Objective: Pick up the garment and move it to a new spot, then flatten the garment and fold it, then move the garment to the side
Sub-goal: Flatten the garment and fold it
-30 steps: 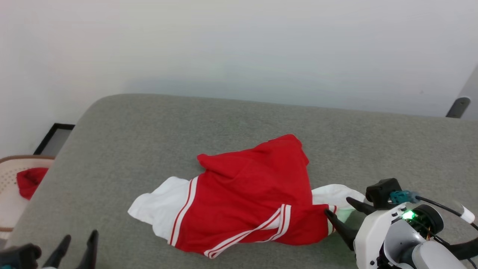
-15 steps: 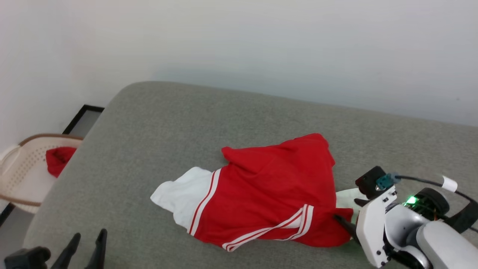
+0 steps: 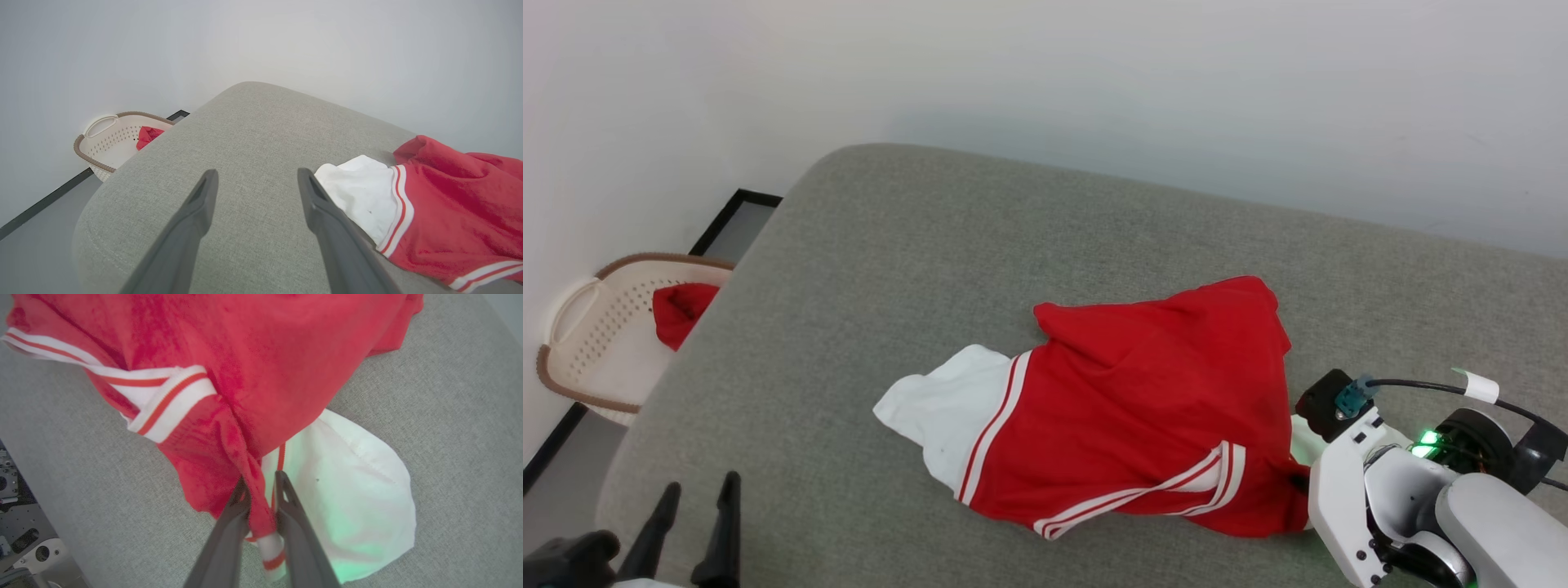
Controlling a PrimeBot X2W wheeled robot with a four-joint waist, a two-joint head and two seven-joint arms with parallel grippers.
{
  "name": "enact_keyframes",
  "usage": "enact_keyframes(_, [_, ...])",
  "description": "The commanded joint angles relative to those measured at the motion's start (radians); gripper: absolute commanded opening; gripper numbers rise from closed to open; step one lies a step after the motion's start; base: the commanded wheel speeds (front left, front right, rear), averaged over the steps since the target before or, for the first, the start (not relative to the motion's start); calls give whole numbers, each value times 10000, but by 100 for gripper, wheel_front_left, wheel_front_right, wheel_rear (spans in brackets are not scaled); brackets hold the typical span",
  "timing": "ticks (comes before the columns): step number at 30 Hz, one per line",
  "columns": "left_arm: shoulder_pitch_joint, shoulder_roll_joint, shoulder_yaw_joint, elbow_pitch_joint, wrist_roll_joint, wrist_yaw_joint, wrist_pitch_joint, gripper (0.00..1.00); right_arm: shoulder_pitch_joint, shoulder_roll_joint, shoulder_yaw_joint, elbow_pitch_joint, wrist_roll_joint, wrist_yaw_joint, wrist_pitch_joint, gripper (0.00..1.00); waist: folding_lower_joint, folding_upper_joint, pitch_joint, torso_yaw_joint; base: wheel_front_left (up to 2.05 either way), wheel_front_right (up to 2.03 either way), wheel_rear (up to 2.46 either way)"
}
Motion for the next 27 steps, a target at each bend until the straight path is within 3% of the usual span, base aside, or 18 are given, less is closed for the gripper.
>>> enact_keyframes(1, [50,-106,150,1,145,-55,-59,100,-146,-31,73,34,130,-6,-98,0,0,-1,-1,-12,0,0,0])
enact_keyframes(19, [639,-1048,1604,-26,1070,-666,-85,100,344,-606,184,-550,464,-6,-477,2,0,-1,-183,-287,0,0,0])
enact_keyframes(20, [663,-1070,1643,-13,1083,-666,-84,100,474,-590,111,-577,483,-6,-469,9,0,-1,-188,-312,0,0,0])
enact_keyframes(23, [739,-1147,1761,31,1133,-746,-84,100,926,-434,-77,-649,480,-6,-412,11,0,-1,-199,-412,0,0,0])
enact_keyframes(26, [792,-1201,1854,84,1132,-821,-84,100,1303,-277,-235,-704,449,-6,-358,38,0,-1,-213,-511,0,0,0])
enact_keyframes(27, [798,-1214,1875,99,1136,-849,-85,100,1427,-208,-271,-711,468,-5,-340,53,0,-1,-220,-541,0,0,0])
